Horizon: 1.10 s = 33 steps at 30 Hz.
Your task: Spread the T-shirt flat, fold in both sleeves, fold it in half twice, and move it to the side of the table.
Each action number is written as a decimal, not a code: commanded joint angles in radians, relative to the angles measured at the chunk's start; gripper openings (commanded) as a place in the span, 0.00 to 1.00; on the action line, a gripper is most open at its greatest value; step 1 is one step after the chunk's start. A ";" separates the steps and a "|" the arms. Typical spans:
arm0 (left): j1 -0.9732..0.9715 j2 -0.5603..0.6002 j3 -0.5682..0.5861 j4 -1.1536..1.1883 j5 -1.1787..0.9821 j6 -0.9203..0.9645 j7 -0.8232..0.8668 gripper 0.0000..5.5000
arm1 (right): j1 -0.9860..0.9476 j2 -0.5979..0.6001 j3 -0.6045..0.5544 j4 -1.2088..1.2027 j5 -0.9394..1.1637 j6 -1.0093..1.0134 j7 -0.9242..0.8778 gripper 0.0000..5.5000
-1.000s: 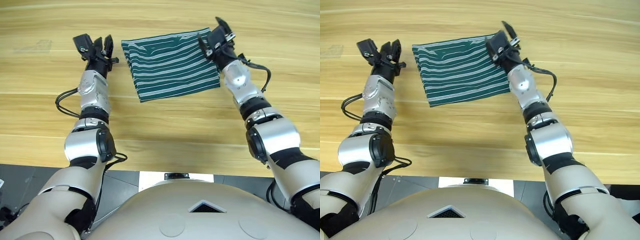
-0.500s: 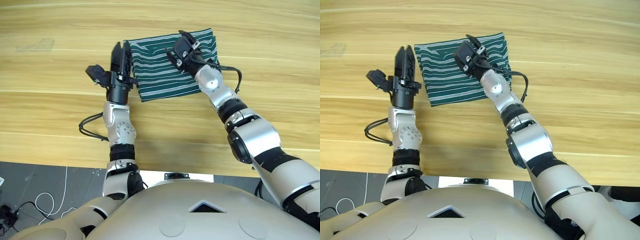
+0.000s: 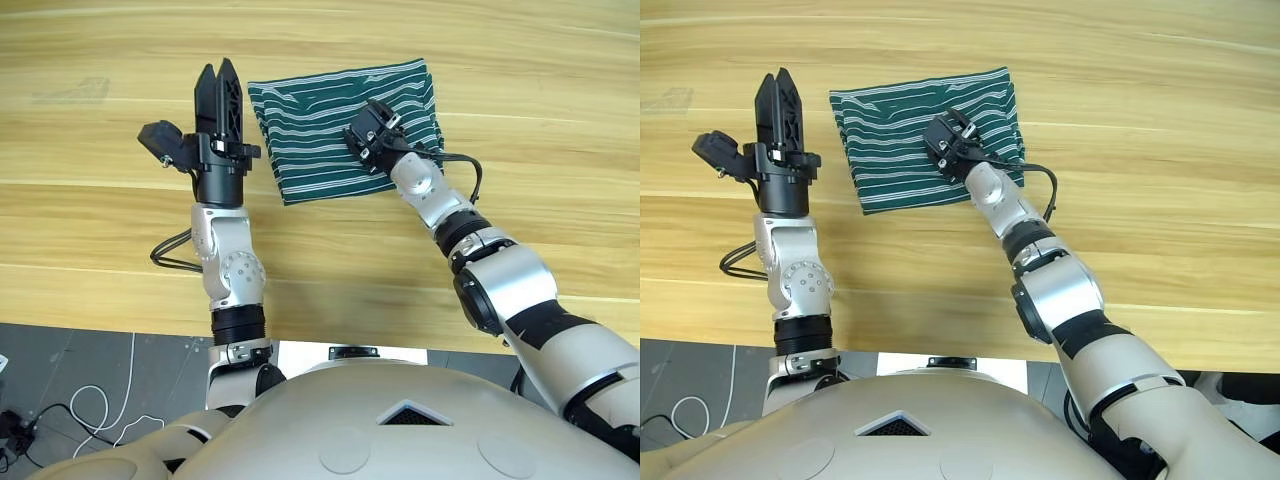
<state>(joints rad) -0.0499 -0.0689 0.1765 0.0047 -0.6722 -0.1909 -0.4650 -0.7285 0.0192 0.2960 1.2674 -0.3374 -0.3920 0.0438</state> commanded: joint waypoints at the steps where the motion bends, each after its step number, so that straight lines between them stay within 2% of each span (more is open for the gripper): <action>1: -0.013 -0.031 -0.018 -0.059 -0.019 0.027 0.020 0.34 | 0.142 -0.062 0.015 -0.002 -0.020 -0.005 0.029 0.59; 4: -0.027 -0.025 -0.011 -0.034 -0.012 0.028 0.029 0.34 | 0.263 -0.138 0.050 -0.106 -0.048 -0.089 0.058 0.59; 7: -0.032 -0.029 -0.014 -0.011 -0.004 0.022 0.030 0.34 | 0.433 -0.262 0.059 -0.328 -0.039 -0.135 0.111 0.59; 13: -0.041 -0.027 -0.019 0.055 0.018 0.007 0.018 0.34 | 0.653 -0.427 0.030 -0.738 -0.009 -0.054 0.224 0.59; 18: -0.045 -0.018 -0.011 0.099 0.029 -0.006 0.007 0.34 | 0.749 -0.545 -0.007 -0.912 0.004 0.005 0.303 0.59; 24: -0.055 -0.002 -0.028 0.183 0.081 -0.031 -0.024 0.34 | 0.694 -0.486 -0.032 -0.955 0.031 -0.090 0.229 0.59; 28: -0.097 0.097 -0.040 0.347 0.255 -0.163 -0.066 0.34 | 0.819 -0.486 -0.042 -1.192 0.223 -0.269 0.280 0.59; 30: -0.121 0.131 -0.021 0.425 0.279 -0.197 -0.082 0.34 | 0.916 -0.549 -0.040 -1.310 0.356 -0.290 0.360 0.59; 33: -0.097 0.200 -0.066 0.503 0.369 -0.299 -0.168 0.34 | 1.088 -0.737 -0.070 -1.314 0.549 -0.318 0.570 0.59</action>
<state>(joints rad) -0.1606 0.0879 0.1426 0.4608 -0.3717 -0.4276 -0.5816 0.2647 -0.5941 0.2514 -0.0600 0.1151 -0.6865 0.4891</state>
